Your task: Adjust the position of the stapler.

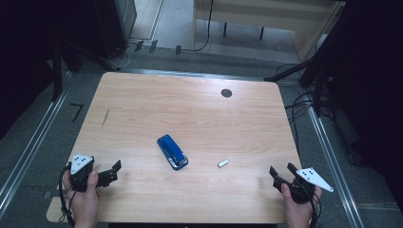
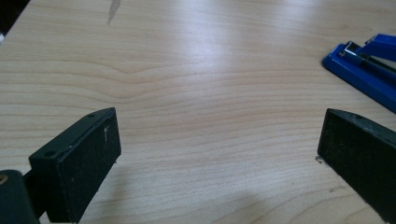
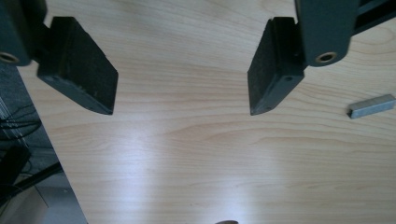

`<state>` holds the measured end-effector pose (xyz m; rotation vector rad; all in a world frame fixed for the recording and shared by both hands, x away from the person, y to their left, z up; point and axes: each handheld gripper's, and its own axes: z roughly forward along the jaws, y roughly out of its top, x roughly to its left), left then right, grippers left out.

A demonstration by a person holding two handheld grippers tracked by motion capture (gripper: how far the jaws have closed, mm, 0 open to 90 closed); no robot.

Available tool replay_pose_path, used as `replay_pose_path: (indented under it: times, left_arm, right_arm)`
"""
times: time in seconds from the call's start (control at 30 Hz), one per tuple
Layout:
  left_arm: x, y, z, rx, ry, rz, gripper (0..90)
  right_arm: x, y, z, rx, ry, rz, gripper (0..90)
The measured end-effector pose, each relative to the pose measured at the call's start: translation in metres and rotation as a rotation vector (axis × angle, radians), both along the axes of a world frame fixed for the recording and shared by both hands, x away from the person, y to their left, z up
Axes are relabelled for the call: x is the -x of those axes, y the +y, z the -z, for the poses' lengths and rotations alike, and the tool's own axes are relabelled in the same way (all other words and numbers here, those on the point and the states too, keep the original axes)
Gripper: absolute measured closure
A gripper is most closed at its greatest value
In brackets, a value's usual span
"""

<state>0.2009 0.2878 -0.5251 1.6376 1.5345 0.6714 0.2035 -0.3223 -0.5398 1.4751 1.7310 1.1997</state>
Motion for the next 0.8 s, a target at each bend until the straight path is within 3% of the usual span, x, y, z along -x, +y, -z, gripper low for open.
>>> replay_pose_path:
  times: [0.13, 0.3, 0.47, 0.57, 0.8]
  left_arm:
    - [0.0, -0.003, 0.0, -0.034, 0.001, 0.011, 0.0]
    - [-0.001, -0.006, 0.0, -0.045, 0.01, 0.017, 0.0]
    - [-0.002, -0.007, 0.0, -0.053, 0.014, 0.021, 0.0]
    - [-0.001, -0.007, 0.0, -0.051, 0.013, 0.023, 0.0]
    - [-0.001, -0.008, 0.0, -0.063, 0.018, 0.025, 0.0]
  right_arm:
    - [0.0, 0.01, -0.001, 0.011, -0.005, -0.029, 29.2]
    - [0.001, 0.033, -0.007, 0.055, -0.028, -0.07, 30.7]
    - [-0.003, 0.057, -0.014, 0.055, 0.0, -0.149, 33.9]
    - [-0.005, 0.071, -0.019, 0.097, 0.007, -0.176, 34.0]
    - [-0.009, 0.094, -0.026, 0.074, 0.04, -0.245, 35.6]
